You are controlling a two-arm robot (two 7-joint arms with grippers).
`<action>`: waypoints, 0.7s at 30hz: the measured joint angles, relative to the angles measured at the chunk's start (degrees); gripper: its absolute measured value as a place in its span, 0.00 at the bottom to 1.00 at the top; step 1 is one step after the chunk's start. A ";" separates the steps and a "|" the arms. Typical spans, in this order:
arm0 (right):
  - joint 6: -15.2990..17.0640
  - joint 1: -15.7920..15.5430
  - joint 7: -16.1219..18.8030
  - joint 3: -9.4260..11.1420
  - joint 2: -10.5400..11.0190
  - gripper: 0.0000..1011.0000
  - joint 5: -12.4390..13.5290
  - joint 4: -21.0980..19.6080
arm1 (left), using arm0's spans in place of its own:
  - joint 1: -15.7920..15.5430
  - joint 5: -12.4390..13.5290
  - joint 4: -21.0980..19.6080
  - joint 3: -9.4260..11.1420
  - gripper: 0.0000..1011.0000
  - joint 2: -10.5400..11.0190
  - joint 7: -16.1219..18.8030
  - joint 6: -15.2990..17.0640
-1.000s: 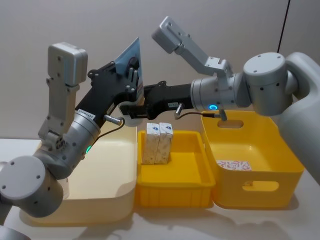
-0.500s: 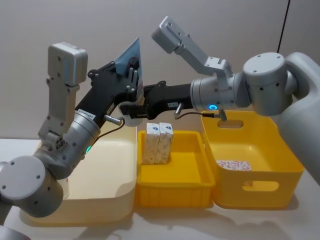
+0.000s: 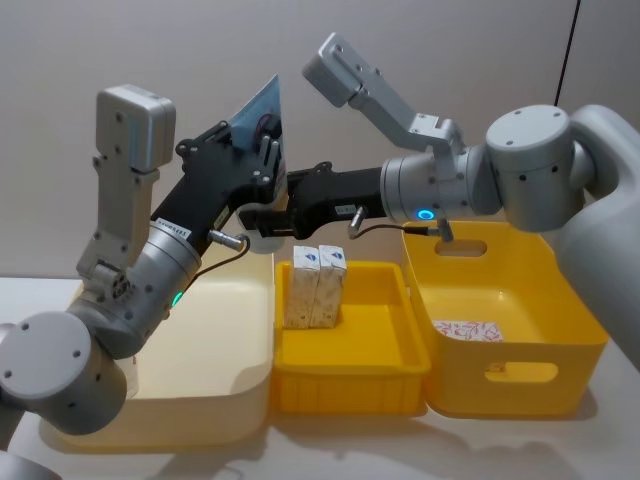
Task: Bimanual collaborative sorting of washing and personal care products
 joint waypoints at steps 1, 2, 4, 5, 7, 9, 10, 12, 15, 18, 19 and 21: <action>0.00 0.00 0.00 0.00 0.00 0.54 0.00 0.00 | 0.00 0.00 0.00 0.00 0.23 0.00 0.00 0.00; 0.00 0.00 0.00 0.00 0.00 0.54 0.00 0.00 | 0.00 0.00 0.00 0.00 0.25 0.00 0.00 0.00; 0.00 0.00 0.00 0.00 0.00 0.54 -0.01 0.00 | 0.00 0.00 0.00 0.00 0.31 0.00 0.00 0.00; 0.00 0.00 0.00 0.00 0.00 0.54 -0.01 0.00 | 0.00 0.00 0.00 0.00 0.34 0.00 0.00 0.00; 0.00 0.00 0.00 0.00 0.00 0.54 -0.01 0.00 | 0.00 0.00 0.00 0.00 0.42 0.00 0.00 0.00; 0.00 0.00 0.00 0.00 0.00 0.54 -0.01 0.00 | 0.00 0.00 0.00 0.00 0.45 0.00 0.00 0.00; 0.00 0.00 0.00 0.00 0.01 0.54 -0.01 -0.01 | 0.00 0.00 0.00 0.00 0.51 0.00 0.00 0.00; 0.00 0.00 0.00 0.00 0.01 0.54 -0.01 -0.01 | 0.00 0.00 0.00 -0.01 0.58 0.00 0.01 0.00; 0.00 0.00 0.00 0.00 0.04 0.54 -0.01 0.00 | 0.00 0.00 0.00 -0.01 0.65 0.00 0.01 0.00; 0.01 0.05 -0.14 0.00 0.21 0.54 -0.04 0.00 | 0.00 0.00 0.00 -0.01 0.76 0.00 0.01 0.00; 0.01 0.08 -0.23 0.03 0.30 0.54 -0.04 -0.01 | 0.00 0.00 0.00 -0.01 0.79 0.00 0.01 0.00; 0.01 0.25 -0.69 0.20 0.71 0.54 -0.11 -0.05 | 0.00 0.01 0.00 -0.01 0.85 0.00 0.01 0.00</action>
